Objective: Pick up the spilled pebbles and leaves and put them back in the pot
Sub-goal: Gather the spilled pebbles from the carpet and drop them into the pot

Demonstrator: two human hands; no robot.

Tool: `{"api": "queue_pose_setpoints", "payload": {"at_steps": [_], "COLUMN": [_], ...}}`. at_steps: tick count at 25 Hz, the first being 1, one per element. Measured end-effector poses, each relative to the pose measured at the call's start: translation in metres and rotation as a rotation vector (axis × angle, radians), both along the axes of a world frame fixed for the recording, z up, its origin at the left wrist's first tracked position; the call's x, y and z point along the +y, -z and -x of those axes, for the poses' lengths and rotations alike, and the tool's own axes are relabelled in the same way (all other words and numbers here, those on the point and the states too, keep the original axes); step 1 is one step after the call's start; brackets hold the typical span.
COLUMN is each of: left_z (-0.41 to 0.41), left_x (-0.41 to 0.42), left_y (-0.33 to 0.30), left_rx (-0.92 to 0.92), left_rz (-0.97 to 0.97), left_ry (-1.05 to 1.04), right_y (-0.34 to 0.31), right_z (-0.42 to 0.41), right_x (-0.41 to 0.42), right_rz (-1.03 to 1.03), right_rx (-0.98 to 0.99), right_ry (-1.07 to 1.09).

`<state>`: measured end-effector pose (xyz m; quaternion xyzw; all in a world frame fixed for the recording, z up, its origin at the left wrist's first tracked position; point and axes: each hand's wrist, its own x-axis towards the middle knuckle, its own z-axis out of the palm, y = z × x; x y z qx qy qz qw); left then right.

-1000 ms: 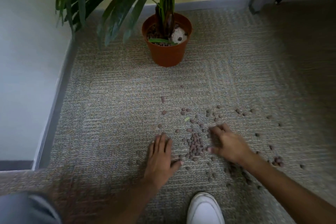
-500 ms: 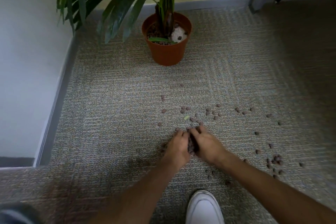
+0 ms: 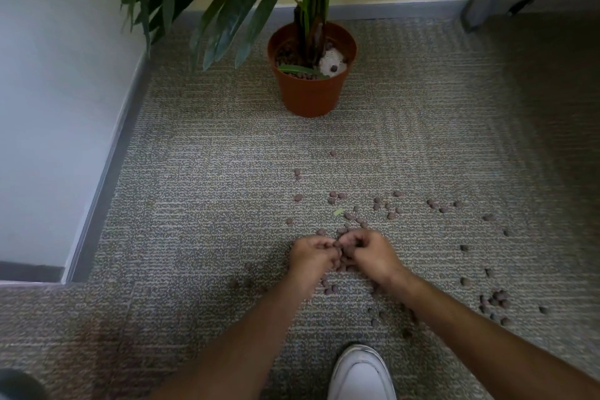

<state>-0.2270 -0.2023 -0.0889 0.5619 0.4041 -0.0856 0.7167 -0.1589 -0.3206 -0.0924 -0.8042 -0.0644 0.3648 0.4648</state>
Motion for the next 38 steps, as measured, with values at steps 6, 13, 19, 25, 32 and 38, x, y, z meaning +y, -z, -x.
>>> {"api": "queue_pose_setpoints", "payload": {"at_steps": [6,13,19,25,32,38], "left_z": [-0.007,-0.023,-0.038,-0.077,-0.16,-0.206], "left_x": [0.019,0.042,0.065,0.106,0.16,0.178], "left_y": [-0.01,-0.026,-0.029,-0.052,-0.119,-0.154], "left_rx": [0.003,-0.059,-0.053,-0.162,-0.231,-0.302], "left_rz": [0.351,0.428,0.437,0.518,0.475,0.481], "left_ry": [-0.15,0.083,-0.023,-0.238,-0.388,-0.425], "right_y": [-0.002,-0.002,-0.007,-0.041,-0.126,-0.162], "right_z": [-0.021,-0.04,-0.068,-0.129,-0.214,-0.241], "right_x": [0.017,0.034,0.036,0.053,0.12,0.177], "right_rz": [-0.155,-0.127,-0.127,-0.338,-0.647,-0.725], "right_rx": [0.33,0.46,0.672,0.802,0.586,0.428], "right_ry": [0.261,0.18,0.164,0.355,0.531,0.611]}}
